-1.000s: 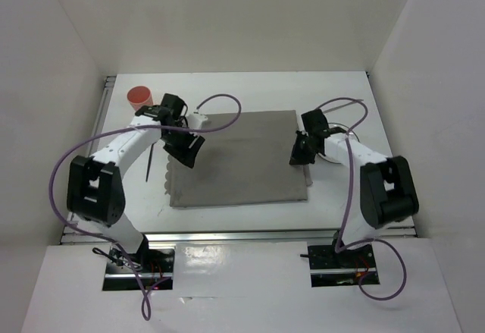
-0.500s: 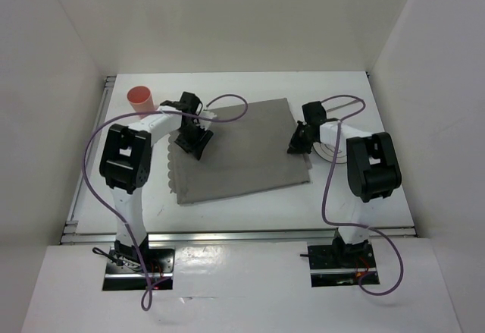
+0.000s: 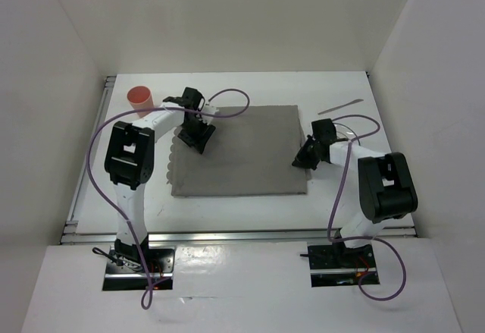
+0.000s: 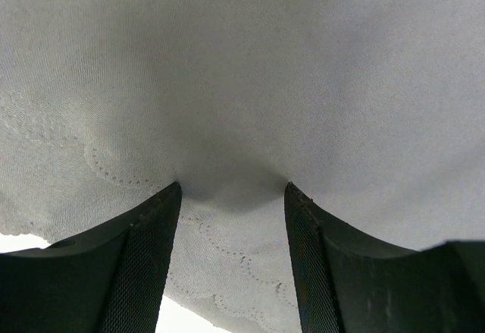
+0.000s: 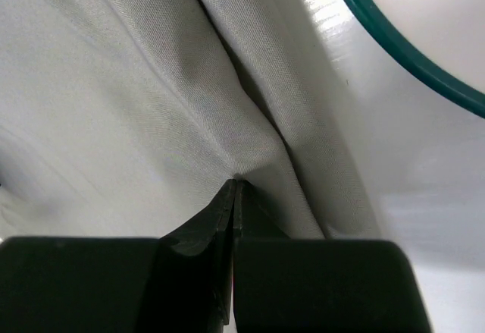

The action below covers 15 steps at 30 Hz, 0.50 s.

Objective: Set the dinner table for one person

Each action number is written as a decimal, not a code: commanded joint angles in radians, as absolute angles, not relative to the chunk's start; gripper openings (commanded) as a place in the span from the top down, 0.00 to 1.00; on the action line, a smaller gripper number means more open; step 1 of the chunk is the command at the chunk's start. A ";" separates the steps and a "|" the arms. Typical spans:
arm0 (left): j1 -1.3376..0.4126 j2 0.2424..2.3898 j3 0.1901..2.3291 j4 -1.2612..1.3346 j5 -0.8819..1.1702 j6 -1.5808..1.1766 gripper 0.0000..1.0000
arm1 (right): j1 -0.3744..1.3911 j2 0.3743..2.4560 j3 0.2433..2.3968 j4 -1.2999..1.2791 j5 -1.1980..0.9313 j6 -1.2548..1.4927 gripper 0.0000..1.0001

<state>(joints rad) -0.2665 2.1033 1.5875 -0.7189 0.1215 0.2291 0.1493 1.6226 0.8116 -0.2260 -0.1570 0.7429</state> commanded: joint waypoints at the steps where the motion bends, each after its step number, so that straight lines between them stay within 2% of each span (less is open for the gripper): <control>1: -0.262 2.095 1.514 -0.712 0.156 0.225 0.36 | 0.132 1.632 0.813 -0.252 -0.117 0.700 1.00; 10: -0.262 2.059 1.483 -0.700 0.150 0.216 0.36 | 0.112 1.729 0.976 -0.305 -0.155 0.606 1.00; 15: -0.262 2.048 1.520 -0.710 0.150 0.207 0.32 | 0.112 1.580 0.884 -0.278 -0.212 0.670 0.99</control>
<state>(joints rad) -0.2661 2.0590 1.5185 -0.6601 0.1345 0.2291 0.1184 1.6878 0.9184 -0.2634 -0.1932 0.6556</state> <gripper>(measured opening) 0.678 0.007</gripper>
